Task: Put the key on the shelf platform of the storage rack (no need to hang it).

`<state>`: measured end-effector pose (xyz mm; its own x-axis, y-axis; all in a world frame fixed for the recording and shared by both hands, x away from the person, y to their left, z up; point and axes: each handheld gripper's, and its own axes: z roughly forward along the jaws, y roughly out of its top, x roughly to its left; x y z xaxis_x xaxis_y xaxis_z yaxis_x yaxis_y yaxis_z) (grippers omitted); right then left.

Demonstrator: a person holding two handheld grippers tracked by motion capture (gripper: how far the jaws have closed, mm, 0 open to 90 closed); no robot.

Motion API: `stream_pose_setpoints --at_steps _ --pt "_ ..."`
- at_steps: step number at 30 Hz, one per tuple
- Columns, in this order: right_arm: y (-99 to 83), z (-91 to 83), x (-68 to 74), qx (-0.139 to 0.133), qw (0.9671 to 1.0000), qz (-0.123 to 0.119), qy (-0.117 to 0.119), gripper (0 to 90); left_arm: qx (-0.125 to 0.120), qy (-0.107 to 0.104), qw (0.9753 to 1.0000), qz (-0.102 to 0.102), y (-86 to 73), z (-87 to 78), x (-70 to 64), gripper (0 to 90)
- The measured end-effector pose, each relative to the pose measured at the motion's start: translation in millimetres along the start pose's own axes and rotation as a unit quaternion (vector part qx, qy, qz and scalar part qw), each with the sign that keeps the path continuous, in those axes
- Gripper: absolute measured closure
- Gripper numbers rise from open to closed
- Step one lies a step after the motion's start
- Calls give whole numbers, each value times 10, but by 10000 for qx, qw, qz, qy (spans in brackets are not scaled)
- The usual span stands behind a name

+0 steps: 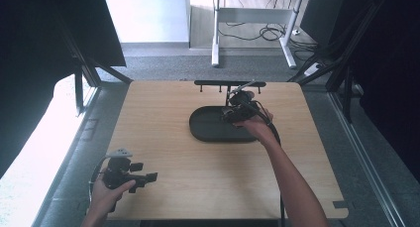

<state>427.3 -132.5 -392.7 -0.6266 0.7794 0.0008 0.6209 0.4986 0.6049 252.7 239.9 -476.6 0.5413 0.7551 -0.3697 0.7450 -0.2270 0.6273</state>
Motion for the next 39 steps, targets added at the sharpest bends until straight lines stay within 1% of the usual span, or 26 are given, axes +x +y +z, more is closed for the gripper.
stream_pose_setpoints --at_steps 2,10,19,25,29,33,37,39 --pt "2 14 -16 9 10000 7 -13 498 0 15 10000 3 -1 -5 5 196" --pt "20 131 -136 96 9997 178 -118 498 -17 10 10000 0 -2 -13 10 196" --pt "30 313 -238 194 9988 362 -276 498 -6 14 10000 7 -2 -7 11 196" --pt "25 409 -278 217 9984 386 -365 498 -17 20 10000 -2 -2 -11 12 196" --pt "14 479 -288 237 9982 396 -378 498 -27 23 10000 -22 -3 -17 20 196" --pt "-12 560 -284 274 9980 390 -415 498 -26 22 10000 -20 -3 -17 20 196" --pt "-57 643 -293 314 9975 381 -509 497 -28 25 10000 -19 -3 -18 21 196" --pt "-85 689 -304 338 9972 413 -515 497 -22 29 10000 -16 -4 -16 24 197"
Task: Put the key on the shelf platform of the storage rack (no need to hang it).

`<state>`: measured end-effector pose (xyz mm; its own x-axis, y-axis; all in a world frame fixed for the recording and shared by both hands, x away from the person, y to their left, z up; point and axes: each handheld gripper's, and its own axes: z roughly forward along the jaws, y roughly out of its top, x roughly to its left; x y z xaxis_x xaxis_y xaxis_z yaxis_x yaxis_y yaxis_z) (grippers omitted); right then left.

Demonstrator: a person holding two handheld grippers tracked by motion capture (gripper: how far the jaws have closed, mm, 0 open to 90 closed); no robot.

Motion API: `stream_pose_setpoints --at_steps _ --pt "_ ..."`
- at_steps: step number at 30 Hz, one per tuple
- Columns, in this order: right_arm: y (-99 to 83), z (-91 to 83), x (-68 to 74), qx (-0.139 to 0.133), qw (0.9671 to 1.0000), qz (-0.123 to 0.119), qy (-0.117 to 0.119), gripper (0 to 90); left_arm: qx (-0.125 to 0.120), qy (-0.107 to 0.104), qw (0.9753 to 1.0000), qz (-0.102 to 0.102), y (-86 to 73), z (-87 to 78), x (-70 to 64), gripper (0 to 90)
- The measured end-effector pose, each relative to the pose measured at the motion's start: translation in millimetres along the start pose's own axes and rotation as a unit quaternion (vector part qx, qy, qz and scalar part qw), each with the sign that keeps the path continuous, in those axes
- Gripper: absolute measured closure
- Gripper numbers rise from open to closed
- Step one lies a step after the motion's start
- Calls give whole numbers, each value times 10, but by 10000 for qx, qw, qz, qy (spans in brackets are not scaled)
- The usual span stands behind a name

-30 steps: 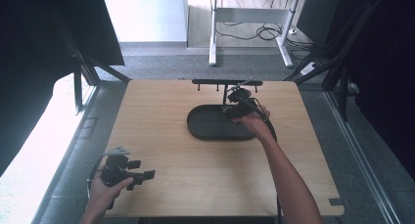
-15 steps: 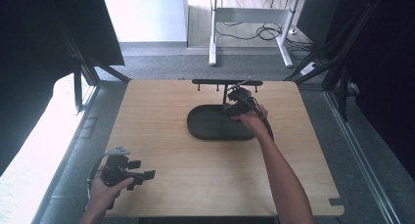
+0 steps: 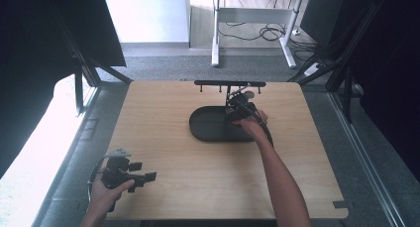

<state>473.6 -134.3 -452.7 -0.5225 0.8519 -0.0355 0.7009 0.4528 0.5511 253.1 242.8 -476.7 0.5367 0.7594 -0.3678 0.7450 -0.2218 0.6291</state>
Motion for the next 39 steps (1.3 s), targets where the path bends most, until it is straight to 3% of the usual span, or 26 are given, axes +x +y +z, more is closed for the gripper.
stream_pose_setpoints --at_steps 23,39 --pt "-116 197 61 71 9998 -199 -39 496 5 2 10000 8 0 6 -8 196" --pt "-237 461 16 531 9985 -139 -68 493 11 2 10000 3 -1 5 -3 196"
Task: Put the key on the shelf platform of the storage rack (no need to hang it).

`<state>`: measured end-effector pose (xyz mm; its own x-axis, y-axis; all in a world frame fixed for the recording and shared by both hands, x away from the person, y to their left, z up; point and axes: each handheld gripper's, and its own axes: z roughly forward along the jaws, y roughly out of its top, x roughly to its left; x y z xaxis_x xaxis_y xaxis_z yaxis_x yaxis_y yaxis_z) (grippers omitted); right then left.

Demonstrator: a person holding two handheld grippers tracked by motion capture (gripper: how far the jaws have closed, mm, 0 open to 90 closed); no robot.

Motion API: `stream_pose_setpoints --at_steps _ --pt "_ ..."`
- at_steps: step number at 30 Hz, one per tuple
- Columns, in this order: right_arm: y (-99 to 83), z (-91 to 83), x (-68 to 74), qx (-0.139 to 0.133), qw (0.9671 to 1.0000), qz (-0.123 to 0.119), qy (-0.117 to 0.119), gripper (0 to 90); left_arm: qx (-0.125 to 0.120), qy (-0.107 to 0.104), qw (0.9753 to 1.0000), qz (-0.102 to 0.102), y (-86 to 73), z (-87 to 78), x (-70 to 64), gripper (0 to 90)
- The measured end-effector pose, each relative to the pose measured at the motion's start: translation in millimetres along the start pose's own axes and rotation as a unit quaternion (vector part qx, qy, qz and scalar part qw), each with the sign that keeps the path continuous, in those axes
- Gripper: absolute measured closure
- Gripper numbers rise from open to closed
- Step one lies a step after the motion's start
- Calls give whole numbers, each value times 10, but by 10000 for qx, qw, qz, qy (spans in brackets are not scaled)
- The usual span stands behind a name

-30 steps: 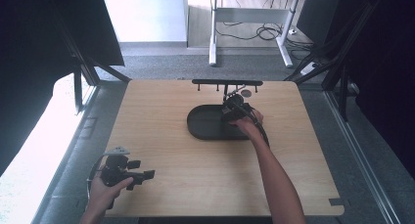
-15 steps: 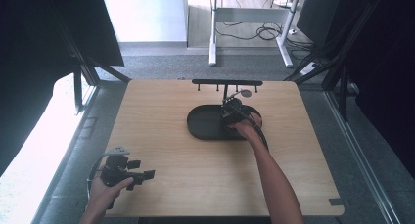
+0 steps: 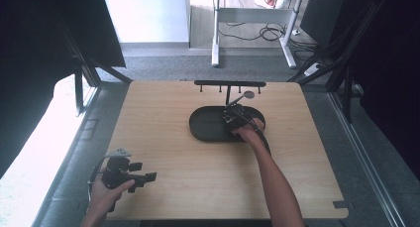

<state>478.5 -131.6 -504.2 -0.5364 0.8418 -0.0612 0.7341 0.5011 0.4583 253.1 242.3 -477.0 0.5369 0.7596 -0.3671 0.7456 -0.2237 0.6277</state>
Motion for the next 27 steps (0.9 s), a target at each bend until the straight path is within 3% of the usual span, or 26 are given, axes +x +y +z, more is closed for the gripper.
stream_pose_setpoints --at_steps 6,10,19,27 --pt "-29 50 -10 70 9999 85 -31 476 11 -1 10000 7 -1 7 -3 196" --pt "-18 -10 6 -39 10000 44 -54 421 15 -2 10000 11 1 9 -8 196" --pt "-31 -294 118 -352 9990 -249 80 391 32 -1 10000 38 3 21 -22 196" --pt "-125 -631 253 -685 9955 -561 343 386 39 -7 10000 47 5 29 -32 196"
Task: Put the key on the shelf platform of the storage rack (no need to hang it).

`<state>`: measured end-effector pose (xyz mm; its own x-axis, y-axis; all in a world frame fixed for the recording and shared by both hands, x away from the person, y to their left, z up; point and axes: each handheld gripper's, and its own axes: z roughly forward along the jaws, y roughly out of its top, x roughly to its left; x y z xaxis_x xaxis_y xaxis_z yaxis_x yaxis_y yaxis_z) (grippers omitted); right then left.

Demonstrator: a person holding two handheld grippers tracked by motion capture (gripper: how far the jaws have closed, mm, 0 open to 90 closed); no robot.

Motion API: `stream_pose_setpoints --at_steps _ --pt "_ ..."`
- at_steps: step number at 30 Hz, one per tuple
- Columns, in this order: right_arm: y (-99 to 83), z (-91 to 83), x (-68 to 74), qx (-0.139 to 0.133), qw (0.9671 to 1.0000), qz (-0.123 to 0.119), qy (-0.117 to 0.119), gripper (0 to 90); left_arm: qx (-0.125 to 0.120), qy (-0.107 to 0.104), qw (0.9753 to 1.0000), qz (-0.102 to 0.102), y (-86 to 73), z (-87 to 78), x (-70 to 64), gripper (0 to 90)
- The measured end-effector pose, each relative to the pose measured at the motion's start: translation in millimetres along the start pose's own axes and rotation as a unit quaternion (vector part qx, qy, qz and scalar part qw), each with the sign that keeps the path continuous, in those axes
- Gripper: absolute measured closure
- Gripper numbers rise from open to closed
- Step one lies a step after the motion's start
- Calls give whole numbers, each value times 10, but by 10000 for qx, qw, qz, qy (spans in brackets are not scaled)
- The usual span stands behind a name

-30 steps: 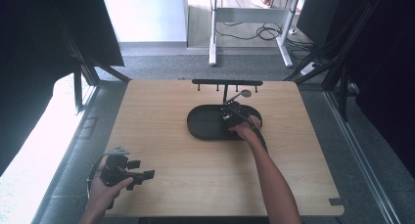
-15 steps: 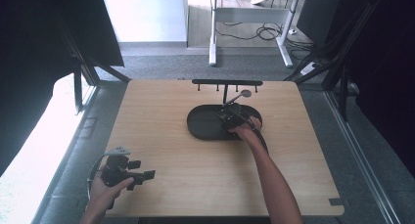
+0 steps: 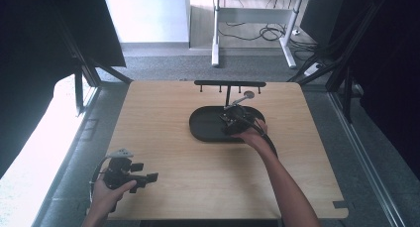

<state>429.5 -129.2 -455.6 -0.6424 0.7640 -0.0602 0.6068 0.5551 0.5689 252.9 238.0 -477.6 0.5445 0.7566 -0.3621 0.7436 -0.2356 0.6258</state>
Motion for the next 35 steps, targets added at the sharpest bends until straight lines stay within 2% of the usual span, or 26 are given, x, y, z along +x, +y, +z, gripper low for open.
stream_pose_setpoints --at_steps 9,21,27,29,32,35 --pt "-231 -295 190 -355 9988 -188 298 387 3 0 10000 14 1 2 -10 196" --pt "-808 -444 404 -695 9947 -222 730 382 9 7 10000 1 -2 7 -7 196" --pt "-1077 -464 460 -794 9937 -274 736 380 25 19 10000 17 -1 12 -11 196" --pt "-1119 -459 471 -836 9935 -233 731 382 27 10 10000 24 0 16 -10 196" --pt "-1140 -447 488 -726 9942 -386 688 375 26 11 10000 14 -1 21 -7 196" --pt "-1145 -446 490 -765 9940 -356 689 370 23 4 10000 5 2 20 1 196"
